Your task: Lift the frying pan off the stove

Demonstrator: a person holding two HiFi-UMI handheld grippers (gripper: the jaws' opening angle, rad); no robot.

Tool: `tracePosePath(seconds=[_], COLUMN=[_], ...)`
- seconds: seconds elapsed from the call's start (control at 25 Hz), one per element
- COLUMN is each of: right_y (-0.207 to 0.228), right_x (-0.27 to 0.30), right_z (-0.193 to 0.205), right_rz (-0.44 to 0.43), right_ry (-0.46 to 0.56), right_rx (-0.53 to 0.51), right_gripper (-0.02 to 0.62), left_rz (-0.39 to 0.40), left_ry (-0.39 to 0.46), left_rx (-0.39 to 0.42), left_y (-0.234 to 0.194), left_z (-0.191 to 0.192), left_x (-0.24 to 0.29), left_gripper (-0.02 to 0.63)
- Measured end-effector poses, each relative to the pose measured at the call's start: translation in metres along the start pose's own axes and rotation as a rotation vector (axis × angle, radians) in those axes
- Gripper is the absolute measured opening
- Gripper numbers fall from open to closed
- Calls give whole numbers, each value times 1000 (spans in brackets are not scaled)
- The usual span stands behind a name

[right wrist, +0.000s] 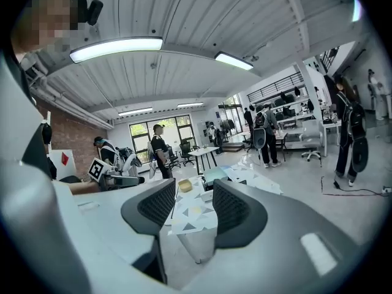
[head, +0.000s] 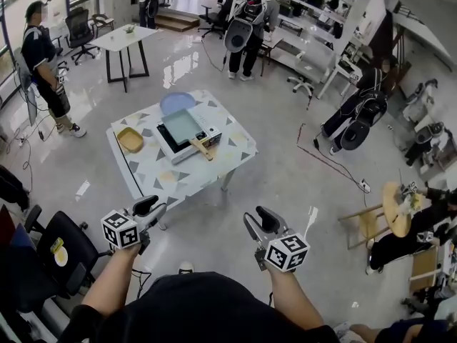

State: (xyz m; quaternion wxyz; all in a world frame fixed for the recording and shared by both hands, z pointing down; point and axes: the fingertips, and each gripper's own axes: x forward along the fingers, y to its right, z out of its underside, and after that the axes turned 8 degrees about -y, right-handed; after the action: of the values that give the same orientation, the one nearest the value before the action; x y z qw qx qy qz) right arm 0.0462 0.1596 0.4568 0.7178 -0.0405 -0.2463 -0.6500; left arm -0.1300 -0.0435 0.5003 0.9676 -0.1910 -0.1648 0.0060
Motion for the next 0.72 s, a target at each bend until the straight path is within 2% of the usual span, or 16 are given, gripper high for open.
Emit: tracePosePath(seconds=[0.24,0.44,0.72], right_y=[-1,-4,-11], right_x=[29,49,68], right_z=[-17,-27,-35], right_rz=[19,40,51], right_ry=[-16,-11,-12], right_rx=[1,-6,-16], right_gripper=[207,207,207], left_rz=[17,34,70], left_ry=[-41,-12,9], left_rx=[7,3,5], left_y=[-36,-66,-79], left_z=[-16,-33,-46], left_x=[7,3,2], left_gripper=[158,158,159])
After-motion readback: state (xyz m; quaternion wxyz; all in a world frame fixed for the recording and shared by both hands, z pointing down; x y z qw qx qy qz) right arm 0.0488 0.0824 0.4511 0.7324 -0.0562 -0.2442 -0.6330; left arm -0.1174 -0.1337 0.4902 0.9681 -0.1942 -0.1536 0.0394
